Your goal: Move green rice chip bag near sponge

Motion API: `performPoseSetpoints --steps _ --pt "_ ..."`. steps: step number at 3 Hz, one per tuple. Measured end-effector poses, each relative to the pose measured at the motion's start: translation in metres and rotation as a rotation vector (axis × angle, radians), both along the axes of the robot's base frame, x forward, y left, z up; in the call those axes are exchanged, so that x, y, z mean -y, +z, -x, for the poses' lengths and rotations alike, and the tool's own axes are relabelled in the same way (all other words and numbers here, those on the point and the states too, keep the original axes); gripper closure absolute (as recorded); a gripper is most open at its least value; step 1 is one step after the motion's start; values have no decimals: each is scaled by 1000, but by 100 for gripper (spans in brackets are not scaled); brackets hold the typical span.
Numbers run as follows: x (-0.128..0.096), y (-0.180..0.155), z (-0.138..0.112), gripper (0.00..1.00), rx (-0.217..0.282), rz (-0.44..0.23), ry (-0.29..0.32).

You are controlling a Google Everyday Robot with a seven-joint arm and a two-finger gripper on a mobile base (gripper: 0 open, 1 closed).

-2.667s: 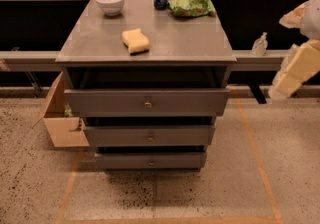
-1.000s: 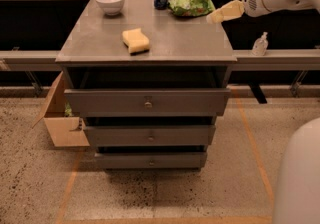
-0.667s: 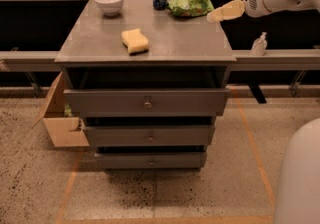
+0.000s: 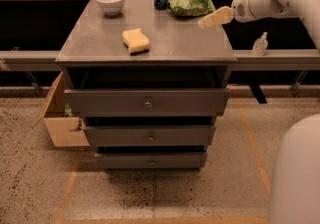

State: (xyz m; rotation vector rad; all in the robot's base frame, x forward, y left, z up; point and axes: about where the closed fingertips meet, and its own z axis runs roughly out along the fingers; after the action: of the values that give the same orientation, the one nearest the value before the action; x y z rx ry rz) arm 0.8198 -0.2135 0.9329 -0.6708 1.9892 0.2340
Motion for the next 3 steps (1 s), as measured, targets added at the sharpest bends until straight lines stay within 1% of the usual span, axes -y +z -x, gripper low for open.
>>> performPoseSetpoints --steps 1,2,3 --pt "-23 -14 -23 0 70 11 43" --pt "-42 -25 -45 0 113 -7 38" --pt "-57 -22 -69 0 166 -61 -9"
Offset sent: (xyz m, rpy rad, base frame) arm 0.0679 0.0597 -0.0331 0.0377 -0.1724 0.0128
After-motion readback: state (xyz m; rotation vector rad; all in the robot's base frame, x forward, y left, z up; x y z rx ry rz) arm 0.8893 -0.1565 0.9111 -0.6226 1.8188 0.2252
